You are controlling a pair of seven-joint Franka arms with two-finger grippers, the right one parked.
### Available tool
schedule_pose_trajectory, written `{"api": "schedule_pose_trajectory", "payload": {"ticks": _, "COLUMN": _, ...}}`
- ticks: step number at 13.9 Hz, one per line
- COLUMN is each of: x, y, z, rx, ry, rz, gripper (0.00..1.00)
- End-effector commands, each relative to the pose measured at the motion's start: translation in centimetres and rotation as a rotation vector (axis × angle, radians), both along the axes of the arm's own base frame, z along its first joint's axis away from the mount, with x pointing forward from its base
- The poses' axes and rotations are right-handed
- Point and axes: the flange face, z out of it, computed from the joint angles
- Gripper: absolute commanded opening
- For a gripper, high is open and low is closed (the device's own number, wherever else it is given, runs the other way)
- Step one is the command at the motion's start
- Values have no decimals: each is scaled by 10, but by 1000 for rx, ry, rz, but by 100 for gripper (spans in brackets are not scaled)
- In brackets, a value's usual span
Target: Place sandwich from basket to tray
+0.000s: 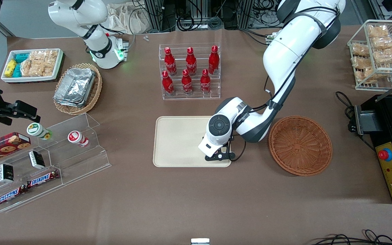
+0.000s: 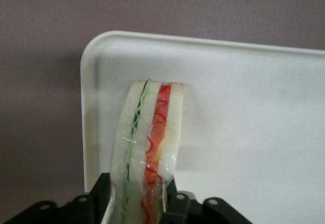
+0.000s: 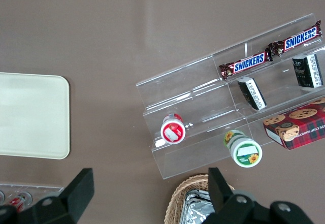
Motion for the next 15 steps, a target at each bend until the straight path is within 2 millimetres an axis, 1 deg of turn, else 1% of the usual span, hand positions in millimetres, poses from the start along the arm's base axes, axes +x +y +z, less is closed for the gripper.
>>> {"api": "schedule_pose_trajectory", "payload": {"ticks": 1, "x": 20, "y": 12, "z": 50, "rx": -10, "ry": -74, "rz": 37, "gripper": 100}}
{"api": "schedule_pose_trajectory", "payload": {"ticks": 2, "x": 27, "y": 22, "z": 77, "rx": -21, "ry": -102, "rz": 55, "gripper": 100}}
{"api": "schedule_pose_trajectory", "payload": {"ticks": 3, "x": 34, "y": 32, "z": 111, "rx": -33, "ry": -142, "rz": 71, "gripper": 100}}
{"api": "schedule_pose_trajectory", "payload": {"ticks": 4, "x": 39, "y": 48, "z": 148, "rx": -35, "ry": -174, "rz": 91, "gripper": 100}}
{"api": "schedule_pose_trajectory", "payload": {"ticks": 5, "x": 46, "y": 74, "z": 173, "rx": -16, "ry": -178, "rz": 117, "gripper": 100}}
{"api": "schedule_pose_trajectory", "payload": {"ticks": 6, "x": 51, "y": 101, "z": 193, "rx": 7, "ry": -171, "rz": 139, "gripper": 100}}
{"api": "schedule_pose_trajectory", "payload": {"ticks": 7, "x": 50, "y": 119, "z": 215, "rx": 10, "ry": -164, "rz": 131, "gripper": 100}}
{"api": "schedule_pose_trajectory", "payload": {"ticks": 8, "x": 51, "y": 144, "z": 233, "rx": -5, "ry": -142, "rz": 120, "gripper": 100}}
{"api": "schedule_pose_trajectory", "payload": {"ticks": 9, "x": 51, "y": 176, "z": 250, "rx": -19, "ry": -120, "rz": 111, "gripper": 100}}
{"api": "schedule_pose_trajectory", "payload": {"ticks": 10, "x": 47, "y": 200, "z": 268, "rx": -22, "ry": -121, "rz": 99, "gripper": 100}}
{"api": "schedule_pose_trajectory", "payload": {"ticks": 11, "x": 41, "y": 228, "z": 282, "rx": -10, "ry": -133, "rz": 105, "gripper": 100}}
{"api": "schedule_pose_trajectory", "payload": {"ticks": 13, "x": 26, "y": 276, "z": 299, "rx": -9, "ry": -131, "rz": 57, "gripper": 100}}
{"api": "schedule_pose_trajectory", "payload": {"ticks": 15, "x": 11, "y": 331, "z": 315, "rx": -36, "ry": -109, "rz": -3, "gripper": 100}}
